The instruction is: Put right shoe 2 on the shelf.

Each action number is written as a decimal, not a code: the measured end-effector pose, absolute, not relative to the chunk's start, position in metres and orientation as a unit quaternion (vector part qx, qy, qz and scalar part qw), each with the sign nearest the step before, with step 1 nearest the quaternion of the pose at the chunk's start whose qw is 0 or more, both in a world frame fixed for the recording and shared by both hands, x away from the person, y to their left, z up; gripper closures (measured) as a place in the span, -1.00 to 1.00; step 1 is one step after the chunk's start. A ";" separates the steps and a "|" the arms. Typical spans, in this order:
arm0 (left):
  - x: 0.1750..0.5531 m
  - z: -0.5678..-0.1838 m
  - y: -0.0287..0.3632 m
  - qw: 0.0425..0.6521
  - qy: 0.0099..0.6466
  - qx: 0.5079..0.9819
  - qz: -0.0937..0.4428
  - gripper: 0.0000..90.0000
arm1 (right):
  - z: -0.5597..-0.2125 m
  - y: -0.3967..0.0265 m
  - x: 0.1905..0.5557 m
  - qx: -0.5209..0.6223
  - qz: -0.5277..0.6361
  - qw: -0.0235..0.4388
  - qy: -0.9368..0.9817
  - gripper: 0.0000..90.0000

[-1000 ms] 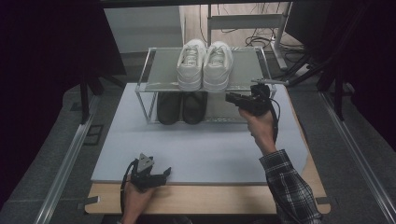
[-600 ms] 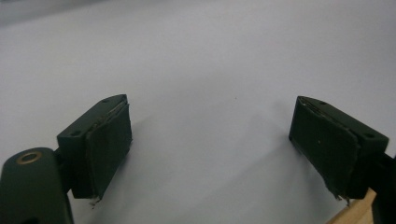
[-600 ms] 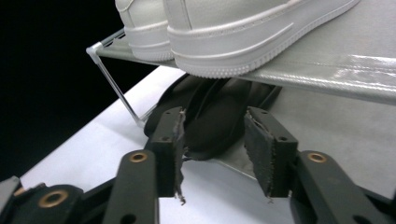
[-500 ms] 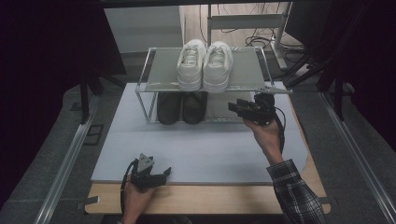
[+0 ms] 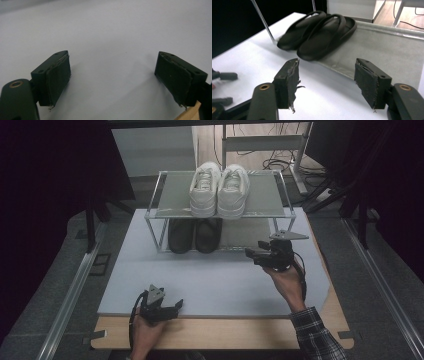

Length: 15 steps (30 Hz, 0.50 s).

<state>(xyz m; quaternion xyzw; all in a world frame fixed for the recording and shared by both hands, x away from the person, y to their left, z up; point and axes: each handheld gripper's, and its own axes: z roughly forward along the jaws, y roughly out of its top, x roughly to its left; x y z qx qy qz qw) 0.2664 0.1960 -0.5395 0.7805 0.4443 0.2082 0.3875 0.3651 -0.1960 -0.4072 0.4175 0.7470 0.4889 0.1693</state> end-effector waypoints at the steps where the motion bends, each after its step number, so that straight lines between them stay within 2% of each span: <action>1: 0.266 -0.539 0.196 0.388 0.444 0.781 0.208 -0.71 | -0.410 -0.195 0.364 0.415 0.485 0.171 0.751 -0.22; 15: 0.266 -0.540 0.196 0.388 0.446 0.780 0.208 -0.71 | -0.441 -0.191 0.353 0.399 0.461 0.180 0.772 -0.40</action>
